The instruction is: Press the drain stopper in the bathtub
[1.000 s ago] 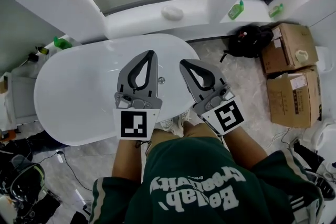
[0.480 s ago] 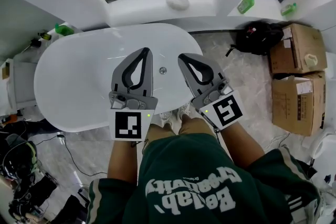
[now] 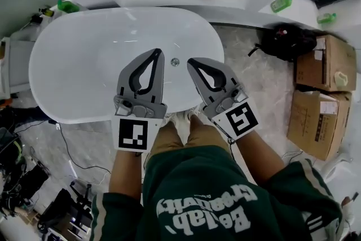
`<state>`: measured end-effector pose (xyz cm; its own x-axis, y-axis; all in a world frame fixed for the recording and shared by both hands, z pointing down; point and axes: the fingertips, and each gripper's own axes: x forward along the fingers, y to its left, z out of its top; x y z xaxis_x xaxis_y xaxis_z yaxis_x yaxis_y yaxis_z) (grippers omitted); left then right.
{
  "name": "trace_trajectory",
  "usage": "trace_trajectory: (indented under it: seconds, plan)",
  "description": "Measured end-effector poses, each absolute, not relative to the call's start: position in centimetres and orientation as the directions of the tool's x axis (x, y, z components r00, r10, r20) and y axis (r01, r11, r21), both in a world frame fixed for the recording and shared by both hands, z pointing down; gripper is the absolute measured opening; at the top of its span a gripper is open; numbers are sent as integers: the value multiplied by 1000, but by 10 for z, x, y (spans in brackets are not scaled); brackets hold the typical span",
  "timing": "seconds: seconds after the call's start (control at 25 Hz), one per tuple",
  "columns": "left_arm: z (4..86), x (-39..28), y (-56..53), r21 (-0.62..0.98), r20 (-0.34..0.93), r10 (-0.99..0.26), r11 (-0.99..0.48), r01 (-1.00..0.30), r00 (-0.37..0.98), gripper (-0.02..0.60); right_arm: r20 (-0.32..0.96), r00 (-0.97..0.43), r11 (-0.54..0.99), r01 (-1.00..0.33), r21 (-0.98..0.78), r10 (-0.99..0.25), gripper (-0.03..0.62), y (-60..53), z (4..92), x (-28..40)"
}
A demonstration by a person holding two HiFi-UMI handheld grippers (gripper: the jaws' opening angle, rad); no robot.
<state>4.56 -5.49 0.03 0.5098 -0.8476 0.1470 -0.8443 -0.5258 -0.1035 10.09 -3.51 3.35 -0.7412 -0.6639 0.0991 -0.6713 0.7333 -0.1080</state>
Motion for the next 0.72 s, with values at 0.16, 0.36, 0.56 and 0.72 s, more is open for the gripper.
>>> trace_trajectory:
  seconds: [0.16, 0.36, 0.56, 0.72]
  plan:
    - [22, 34, -55, -113, 173, -846, -525, -843, 504, 6, 131, -744, 737, -667, -109, -655, 14, -36, 55, 91]
    - [48, 16, -56, -88, 194, -841, -528, -844, 506, 6, 174, -733, 729, -678, -96, -658, 14, -41, 78, 83]
    - [79, -10, -53, -47, 207, -832, -534, -844, 514, 6, 209, -714, 715, -694, -85, -668, 14, -38, 106, 62]
    - [108, -43, -56, -30, 206, -826, -541, -841, 524, 5, 260, -692, 701, -710, -72, -674, 14, -40, 136, 35]
